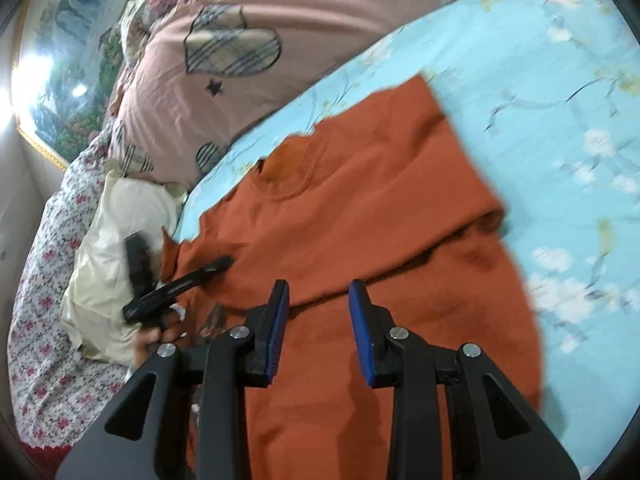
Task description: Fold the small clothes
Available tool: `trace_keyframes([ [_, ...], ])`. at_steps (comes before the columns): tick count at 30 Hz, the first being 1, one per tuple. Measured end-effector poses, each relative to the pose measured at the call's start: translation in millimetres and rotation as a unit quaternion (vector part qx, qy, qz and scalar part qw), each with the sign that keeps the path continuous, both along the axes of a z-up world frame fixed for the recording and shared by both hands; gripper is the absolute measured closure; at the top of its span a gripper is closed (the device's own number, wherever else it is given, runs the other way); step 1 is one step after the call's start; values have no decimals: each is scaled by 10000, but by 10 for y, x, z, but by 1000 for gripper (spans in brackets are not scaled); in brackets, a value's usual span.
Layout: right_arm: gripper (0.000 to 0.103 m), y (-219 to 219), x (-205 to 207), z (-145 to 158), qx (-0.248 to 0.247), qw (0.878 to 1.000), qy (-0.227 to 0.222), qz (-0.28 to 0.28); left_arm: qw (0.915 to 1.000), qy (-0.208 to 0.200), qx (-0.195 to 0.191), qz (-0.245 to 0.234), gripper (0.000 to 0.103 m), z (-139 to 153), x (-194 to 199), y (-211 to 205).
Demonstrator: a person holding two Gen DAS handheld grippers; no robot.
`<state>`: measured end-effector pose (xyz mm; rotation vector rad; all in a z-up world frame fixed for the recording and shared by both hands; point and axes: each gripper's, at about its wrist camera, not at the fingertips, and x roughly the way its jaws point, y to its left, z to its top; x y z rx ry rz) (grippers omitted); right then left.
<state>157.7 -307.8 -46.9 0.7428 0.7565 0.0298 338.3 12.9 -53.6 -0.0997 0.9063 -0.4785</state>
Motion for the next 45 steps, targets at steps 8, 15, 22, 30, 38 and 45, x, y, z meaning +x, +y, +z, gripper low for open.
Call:
trace_keyframes([
  [8,54,-612,288,35,-606,9963,255,-558,9877,-125,-347,1518,100,-88,-61,658],
  [15,48,-673,1051,-364,-929,9905,995,-173,9869,-239,-169,1588,100,-69,-122,575],
  [22,92,-828,1098,-426,-727,9923,977,-225,9906,-180,-296,1323,99,-29,-109,437],
  [30,84,-683,1022,-312,-1753,9743,1268,-631,9923,48,-234,1212,97,-172,-74,362],
  [38,75,-255,1001,-494,-1712,9777,1221,1,9917,-12,11,1283,88,-148,-154,433],
  [45,64,-274,539,-147,-990,9931,613,-130,9743,-313,466,2182,56,20,-426,1219],
])
